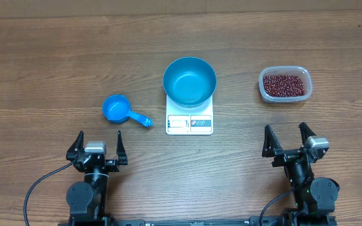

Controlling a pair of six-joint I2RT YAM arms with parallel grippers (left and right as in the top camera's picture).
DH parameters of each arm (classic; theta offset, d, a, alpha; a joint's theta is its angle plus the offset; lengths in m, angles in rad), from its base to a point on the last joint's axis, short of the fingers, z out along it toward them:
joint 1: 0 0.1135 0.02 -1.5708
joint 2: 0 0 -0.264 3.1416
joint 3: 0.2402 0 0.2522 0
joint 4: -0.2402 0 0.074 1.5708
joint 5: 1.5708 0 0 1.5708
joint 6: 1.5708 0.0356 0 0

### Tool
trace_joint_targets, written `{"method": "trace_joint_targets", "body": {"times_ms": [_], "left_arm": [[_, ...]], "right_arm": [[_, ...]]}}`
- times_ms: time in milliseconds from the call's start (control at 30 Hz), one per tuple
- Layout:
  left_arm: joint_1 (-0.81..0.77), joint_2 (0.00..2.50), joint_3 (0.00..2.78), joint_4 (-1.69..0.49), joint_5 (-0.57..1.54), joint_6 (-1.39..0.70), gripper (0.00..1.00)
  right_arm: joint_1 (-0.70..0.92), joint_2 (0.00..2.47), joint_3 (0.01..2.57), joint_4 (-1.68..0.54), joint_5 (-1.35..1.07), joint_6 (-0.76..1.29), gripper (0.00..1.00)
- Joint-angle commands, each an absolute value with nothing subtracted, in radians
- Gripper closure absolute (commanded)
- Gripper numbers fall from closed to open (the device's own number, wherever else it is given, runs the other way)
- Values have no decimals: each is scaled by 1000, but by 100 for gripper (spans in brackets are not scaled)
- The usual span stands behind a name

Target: Scoop item into bowl and weigh 150g on scale

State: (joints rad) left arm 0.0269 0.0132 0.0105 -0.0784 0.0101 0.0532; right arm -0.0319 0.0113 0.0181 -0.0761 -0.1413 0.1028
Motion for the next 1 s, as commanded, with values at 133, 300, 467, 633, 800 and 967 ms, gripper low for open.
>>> {"method": "trace_joint_targets", "body": {"times_ms": [133,300,467,633,800,967], "left_arm": [[33,11,5,-50,-10,38,0],[33,11,5,-78,-8,37,1],[33,12,32,-56,13,-46,0],[33,48,183,-162,-46,-83,0],[33,194,398,-301,-62,-83,0],[33,452,670,-496,-36,-112,0]], "right_arm": [[-27,10,9,-72,-131,97,0],[-27,10,9,-72,-132,97,0],[-27,10,9,-72,-132,97,0],[-27,10,9,-72,-132,97,0],[-27,10,9,-72,-132,97,0],[-27,10,9,-72,-132,97,0]]}}
